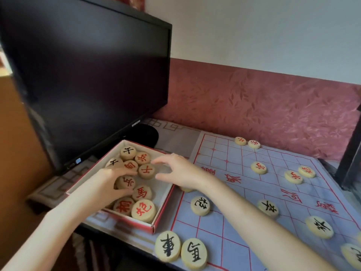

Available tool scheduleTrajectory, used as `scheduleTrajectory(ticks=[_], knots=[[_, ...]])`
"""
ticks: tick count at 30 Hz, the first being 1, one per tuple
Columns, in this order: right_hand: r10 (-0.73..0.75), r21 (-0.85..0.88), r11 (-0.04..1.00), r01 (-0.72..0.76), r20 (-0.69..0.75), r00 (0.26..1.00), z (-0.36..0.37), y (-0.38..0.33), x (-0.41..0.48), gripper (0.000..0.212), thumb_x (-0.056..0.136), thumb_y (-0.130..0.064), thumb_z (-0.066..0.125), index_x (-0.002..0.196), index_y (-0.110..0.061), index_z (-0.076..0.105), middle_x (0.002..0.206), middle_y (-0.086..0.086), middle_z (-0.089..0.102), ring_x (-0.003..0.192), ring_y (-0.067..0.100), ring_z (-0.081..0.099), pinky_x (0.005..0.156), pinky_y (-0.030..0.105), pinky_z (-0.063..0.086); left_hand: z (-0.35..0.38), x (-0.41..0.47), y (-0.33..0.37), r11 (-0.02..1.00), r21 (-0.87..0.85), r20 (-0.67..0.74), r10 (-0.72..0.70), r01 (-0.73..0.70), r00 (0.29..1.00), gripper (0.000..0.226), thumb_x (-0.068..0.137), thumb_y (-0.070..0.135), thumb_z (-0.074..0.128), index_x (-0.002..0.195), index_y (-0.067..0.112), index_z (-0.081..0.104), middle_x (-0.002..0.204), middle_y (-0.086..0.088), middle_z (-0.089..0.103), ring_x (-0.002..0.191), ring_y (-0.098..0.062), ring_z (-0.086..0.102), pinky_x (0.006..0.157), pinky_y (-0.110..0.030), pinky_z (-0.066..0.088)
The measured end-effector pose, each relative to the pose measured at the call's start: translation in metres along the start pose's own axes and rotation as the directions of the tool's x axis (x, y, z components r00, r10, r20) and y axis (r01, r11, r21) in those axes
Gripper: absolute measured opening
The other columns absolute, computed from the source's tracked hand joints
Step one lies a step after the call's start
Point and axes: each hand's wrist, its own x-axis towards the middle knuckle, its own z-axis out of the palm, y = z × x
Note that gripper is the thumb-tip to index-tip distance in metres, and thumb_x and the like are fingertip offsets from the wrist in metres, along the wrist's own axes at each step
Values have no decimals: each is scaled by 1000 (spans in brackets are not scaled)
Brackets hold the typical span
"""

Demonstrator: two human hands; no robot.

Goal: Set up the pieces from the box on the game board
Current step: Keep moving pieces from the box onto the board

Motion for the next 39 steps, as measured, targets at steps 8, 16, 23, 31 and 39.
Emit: scheduleTrajectory(ticks=[8,16,23,31,39], knots=[[70,-56,996,-72,-33,997,35,-8,43,51,80,-21,66,128,-10,52,130,12,56,121,26,50,96,35,45,1,3,-13,999,41,2,-25,24,1000,57,74,31,72,127,35,51,130,6,54,113,-11,53,90,-20,42],[72,2,997,-73,-145,987,41,-3,42,59,76,-25,71,130,-12,51,132,6,55,122,21,50,97,34,45,6,8,-16,998,28,-9,-48,48,999,57,73,29,73,126,32,50,135,5,48,120,-13,47,95,-25,41],[49,101,994,-30,-198,979,13,0,18,53,76,-24,73,125,-15,54,117,1,55,106,11,49,86,23,38,4,14,-6,994,-106,-129,-12,-2,992,56,70,19,77,122,24,55,125,3,53,102,-5,46,76,-9,34],[121,162,983,-83,-245,962,-29,33,-19,49,76,-23,74,122,-18,57,113,-1,55,93,6,49,81,17,40,12,43,38,977,-189,-164,65,-96,984,46,67,26,78,110,29,61,106,10,56,88,-1,54,74,-9,43],[266,201,957,-209,-325,907,-70,92,-47,49,77,-23,74,122,-20,56,118,-1,58,105,13,55,91,29,45,33,95,101,933,-298,-72,190,-203,979,47,69,20,77,113,23,60,108,1,56,96,-11,58,89,-27,48]])
